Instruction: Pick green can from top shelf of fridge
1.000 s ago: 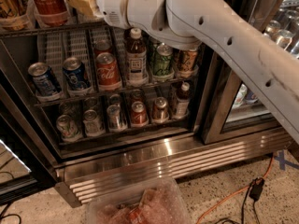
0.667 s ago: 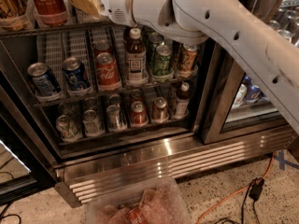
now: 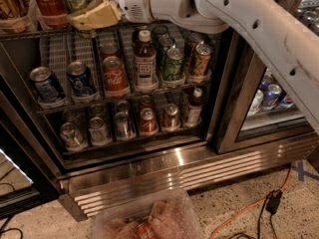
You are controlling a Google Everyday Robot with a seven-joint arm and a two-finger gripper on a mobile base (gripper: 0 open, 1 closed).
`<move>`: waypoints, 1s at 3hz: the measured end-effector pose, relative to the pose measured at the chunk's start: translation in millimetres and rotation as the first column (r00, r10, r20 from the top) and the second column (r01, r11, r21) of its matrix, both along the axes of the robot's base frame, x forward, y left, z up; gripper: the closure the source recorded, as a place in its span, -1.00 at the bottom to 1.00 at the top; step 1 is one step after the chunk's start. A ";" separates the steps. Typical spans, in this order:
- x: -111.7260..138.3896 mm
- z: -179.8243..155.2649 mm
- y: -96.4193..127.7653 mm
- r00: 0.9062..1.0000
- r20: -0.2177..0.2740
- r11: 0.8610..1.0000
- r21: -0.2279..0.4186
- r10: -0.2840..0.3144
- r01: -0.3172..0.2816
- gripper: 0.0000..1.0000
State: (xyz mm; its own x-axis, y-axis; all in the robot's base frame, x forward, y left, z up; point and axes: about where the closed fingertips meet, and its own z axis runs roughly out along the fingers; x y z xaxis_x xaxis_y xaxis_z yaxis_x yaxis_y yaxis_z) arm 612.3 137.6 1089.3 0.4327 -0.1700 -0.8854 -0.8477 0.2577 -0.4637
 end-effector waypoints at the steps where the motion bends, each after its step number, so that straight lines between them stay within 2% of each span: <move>1: 1.7 -4.8 -1.9 0.999 -0.019 0.999 -0.028 0.045 -0.046 1.00; 2: 3.4 -9.0 -3.3 0.994 -0.040 0.993 -0.050 0.102 -0.104 1.00; 3: 3.6 -15.5 -2.0 0.979 -0.068 0.977 -0.078 0.194 -0.199 1.00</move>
Offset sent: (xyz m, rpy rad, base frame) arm 0.0060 -0.0114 -0.0134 -0.0828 0.0602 0.1706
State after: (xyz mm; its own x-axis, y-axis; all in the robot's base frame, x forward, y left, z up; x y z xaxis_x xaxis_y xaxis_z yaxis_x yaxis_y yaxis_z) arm 615.9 135.7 1073.8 0.4115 -0.1621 -0.8969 -0.9048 0.0459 -0.4234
